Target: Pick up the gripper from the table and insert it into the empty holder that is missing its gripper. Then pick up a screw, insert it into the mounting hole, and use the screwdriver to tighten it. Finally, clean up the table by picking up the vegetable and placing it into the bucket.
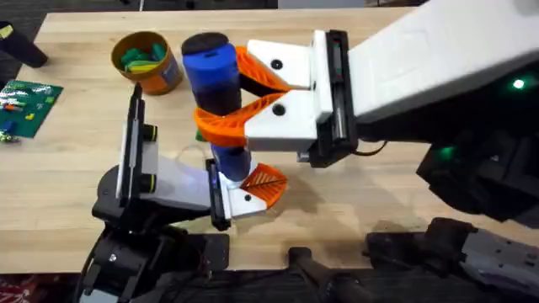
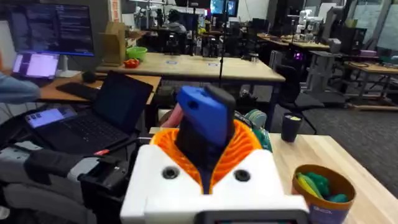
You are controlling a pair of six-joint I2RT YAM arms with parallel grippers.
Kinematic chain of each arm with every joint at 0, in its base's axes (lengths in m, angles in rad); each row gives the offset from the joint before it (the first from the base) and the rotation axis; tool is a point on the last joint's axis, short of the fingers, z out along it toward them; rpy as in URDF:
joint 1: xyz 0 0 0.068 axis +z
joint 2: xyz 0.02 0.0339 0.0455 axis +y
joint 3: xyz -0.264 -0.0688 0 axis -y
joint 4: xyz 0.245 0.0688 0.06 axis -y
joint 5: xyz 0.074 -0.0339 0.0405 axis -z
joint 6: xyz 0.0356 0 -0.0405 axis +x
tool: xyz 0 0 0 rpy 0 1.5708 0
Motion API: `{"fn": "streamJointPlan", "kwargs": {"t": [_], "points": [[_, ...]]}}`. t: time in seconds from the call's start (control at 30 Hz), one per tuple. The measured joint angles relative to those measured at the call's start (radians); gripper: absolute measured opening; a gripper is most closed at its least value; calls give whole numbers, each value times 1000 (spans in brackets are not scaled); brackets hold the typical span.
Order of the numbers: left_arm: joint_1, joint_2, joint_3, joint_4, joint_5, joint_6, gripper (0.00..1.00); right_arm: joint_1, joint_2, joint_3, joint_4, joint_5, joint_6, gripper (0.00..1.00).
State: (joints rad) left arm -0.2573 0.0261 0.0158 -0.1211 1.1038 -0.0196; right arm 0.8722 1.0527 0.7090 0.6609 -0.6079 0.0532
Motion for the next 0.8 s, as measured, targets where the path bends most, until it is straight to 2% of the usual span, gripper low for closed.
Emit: {"fn": "streamJointPlan", "kwargs": {"t": [0.8], "points": [[0, 0, 0, 0, 0, 0, 7, -26, -54, 0, -57, -8, 0, 46]]}}
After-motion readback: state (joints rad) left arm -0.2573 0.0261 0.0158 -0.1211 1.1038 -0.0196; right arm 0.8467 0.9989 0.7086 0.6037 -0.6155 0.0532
